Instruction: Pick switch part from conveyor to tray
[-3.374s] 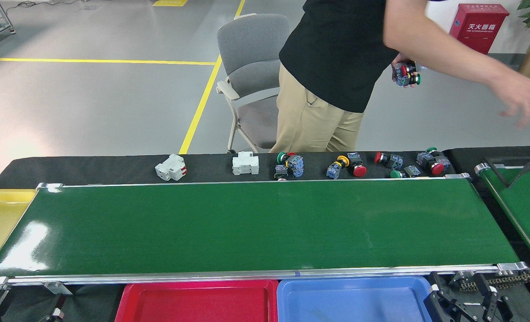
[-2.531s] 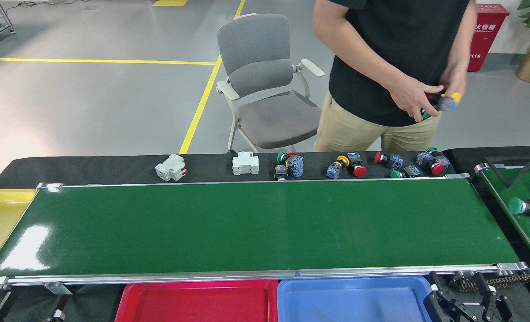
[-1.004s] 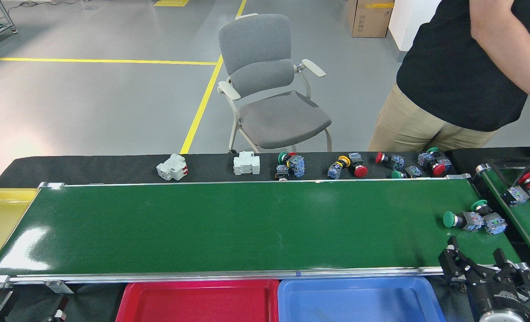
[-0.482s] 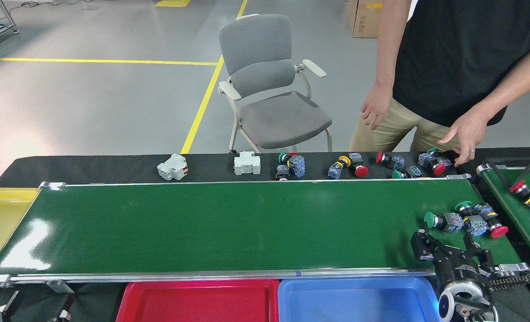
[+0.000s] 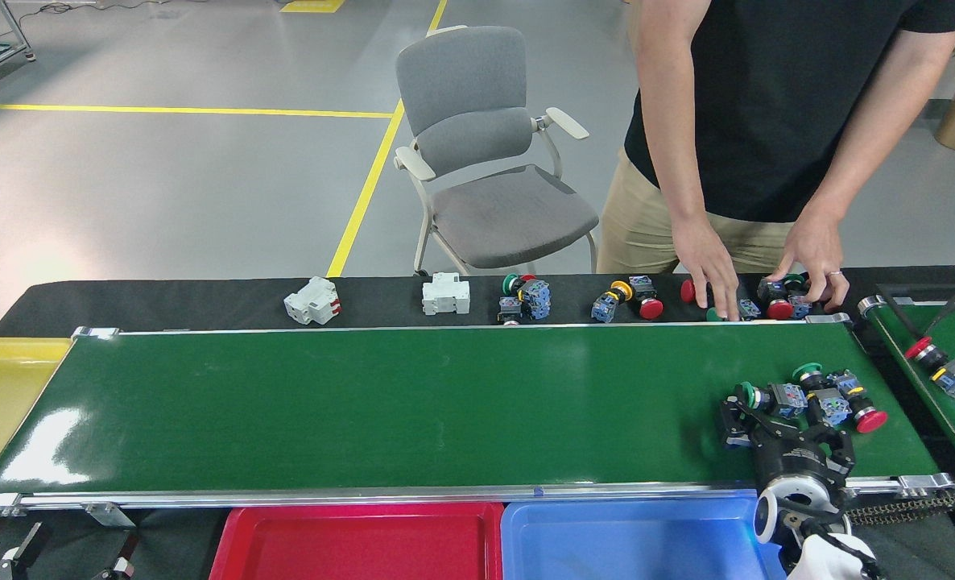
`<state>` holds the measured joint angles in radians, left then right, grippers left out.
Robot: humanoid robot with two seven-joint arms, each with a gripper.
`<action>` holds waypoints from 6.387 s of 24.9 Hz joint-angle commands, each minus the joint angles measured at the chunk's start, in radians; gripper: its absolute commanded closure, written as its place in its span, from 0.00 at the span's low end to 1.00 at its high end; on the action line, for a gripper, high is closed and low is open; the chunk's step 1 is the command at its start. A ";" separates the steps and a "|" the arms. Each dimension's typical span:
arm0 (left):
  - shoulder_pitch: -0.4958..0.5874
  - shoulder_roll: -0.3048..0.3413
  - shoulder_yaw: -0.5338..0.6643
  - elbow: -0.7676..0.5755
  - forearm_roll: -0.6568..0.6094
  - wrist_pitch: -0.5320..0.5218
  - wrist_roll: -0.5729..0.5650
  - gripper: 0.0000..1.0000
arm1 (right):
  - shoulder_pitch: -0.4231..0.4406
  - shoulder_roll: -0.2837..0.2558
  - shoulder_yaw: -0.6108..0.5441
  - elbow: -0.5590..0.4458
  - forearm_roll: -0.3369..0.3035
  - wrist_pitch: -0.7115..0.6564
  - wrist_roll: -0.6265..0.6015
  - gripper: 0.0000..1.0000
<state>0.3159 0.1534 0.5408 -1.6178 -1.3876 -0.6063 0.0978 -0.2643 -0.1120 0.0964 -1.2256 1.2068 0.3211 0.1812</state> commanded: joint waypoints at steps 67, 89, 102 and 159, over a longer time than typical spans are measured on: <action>-0.023 0.011 0.002 0.006 -0.001 0.094 0.000 0.00 | 0.387 0.150 0.011 -0.479 0.145 -0.224 -0.141 0.00; -0.032 0.017 -0.016 0.016 -0.001 0.089 0.000 0.00 | -0.024 0.244 0.270 0.024 0.158 -0.019 -0.141 0.39; -0.031 0.017 -0.016 0.019 -0.001 0.089 0.000 0.00 | 0.189 0.172 0.281 -0.417 0.083 -0.445 -0.029 0.60; -0.031 0.014 -0.021 -0.002 0.002 0.034 -0.006 0.00 | 0.192 0.166 0.186 -0.253 0.192 -0.059 -0.140 0.02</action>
<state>0.2913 0.1556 0.5185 -1.6030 -1.3881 -0.5416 0.0897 -0.0487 0.0488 0.2774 -1.4869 1.3986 0.2218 0.0399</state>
